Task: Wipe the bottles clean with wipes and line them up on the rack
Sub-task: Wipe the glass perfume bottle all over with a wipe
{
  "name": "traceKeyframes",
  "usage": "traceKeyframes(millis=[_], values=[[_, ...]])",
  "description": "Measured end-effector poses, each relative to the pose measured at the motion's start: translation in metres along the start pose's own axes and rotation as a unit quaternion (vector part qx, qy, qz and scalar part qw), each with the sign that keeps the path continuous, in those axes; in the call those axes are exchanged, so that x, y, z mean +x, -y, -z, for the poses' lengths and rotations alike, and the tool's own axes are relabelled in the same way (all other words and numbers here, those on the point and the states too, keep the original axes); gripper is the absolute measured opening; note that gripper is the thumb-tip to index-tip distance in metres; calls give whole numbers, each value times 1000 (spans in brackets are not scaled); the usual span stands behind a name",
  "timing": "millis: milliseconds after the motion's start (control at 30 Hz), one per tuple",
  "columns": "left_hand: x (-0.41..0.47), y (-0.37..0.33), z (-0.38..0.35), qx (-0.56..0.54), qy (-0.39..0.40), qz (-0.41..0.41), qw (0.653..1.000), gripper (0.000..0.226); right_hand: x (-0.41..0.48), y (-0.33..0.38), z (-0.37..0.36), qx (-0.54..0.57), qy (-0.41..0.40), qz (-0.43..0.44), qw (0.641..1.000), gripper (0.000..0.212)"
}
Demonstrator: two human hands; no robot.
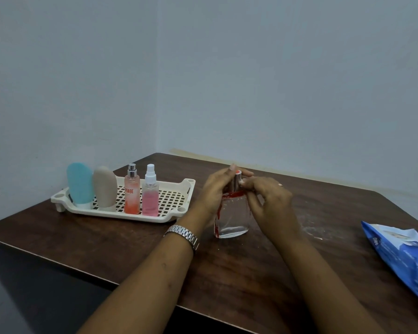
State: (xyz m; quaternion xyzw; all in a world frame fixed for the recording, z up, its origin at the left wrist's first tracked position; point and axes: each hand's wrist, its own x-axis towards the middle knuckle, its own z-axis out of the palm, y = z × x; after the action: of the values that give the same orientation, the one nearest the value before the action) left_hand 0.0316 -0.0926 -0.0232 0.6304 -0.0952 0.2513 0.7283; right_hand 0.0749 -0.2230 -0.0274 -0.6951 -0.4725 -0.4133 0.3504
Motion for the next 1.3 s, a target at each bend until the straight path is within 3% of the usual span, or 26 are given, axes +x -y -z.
traceKeyframes(millis=[133,267,400,567,767,933,1067,1300], values=[[2,1,2,-53,-30,27,998,34,2,-2,0,2,23,8,1000,22],[5,2,5,-115,-66,65,989,34,2,-3,-1,11,10,-40,999,22],[4,3,5,-184,-68,84,977,49,1,-4,-7,3,19,-56,998,24],[4,6,4,-168,-60,78,981,52,0,3,-13,13,34,-65,997,25],[5,12,-1,-102,-41,65,992,75,-1,9,-10,37,27,-75,996,21],[3,12,0,-73,-44,56,995,73,0,16,-6,70,16,-85,994,13],[3,14,4,-77,-63,57,993,74,1,21,-4,116,66,-41,990,21],[2,15,3,-97,-6,59,993,90,0,10,-8,53,51,-34,997,22]])
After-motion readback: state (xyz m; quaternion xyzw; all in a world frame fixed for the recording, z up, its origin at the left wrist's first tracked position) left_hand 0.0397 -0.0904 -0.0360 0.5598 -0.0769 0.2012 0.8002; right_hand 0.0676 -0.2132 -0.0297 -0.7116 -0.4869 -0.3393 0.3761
